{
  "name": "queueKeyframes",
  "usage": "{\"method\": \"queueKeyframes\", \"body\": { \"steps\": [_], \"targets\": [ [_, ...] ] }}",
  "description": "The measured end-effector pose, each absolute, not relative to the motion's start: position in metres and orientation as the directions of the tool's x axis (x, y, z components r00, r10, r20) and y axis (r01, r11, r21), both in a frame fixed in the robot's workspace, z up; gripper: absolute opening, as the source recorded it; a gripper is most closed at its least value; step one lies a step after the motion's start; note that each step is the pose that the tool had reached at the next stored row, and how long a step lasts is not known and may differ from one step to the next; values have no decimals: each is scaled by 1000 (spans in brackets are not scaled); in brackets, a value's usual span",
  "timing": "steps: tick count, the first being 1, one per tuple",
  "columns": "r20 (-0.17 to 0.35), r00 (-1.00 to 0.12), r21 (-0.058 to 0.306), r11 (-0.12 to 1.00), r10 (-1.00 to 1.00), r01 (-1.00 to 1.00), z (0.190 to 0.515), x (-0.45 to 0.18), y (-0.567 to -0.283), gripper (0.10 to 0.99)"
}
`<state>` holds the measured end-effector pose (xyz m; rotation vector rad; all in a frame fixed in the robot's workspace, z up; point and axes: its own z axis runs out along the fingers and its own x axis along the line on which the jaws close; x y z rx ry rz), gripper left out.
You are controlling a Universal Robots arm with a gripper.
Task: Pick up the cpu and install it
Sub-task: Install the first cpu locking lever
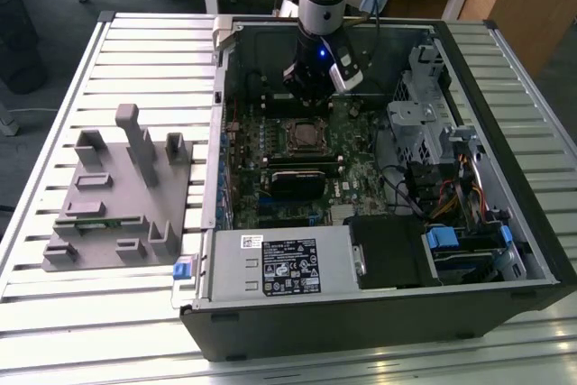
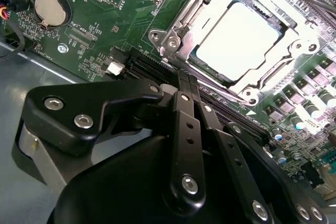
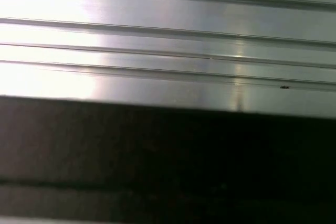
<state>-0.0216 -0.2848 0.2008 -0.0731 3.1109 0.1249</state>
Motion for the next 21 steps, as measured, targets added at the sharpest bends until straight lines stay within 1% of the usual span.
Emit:
{"method": "queueKeyframes", "body": {
  "steps": [8, 21],
  "targets": [
    [-29, -999, 77, 996, -46, -48, 204, -21, -285, 106],
    [-25, -999, 68, 997, -46, -48, 198, -18, -285, 106]
  ]
}}
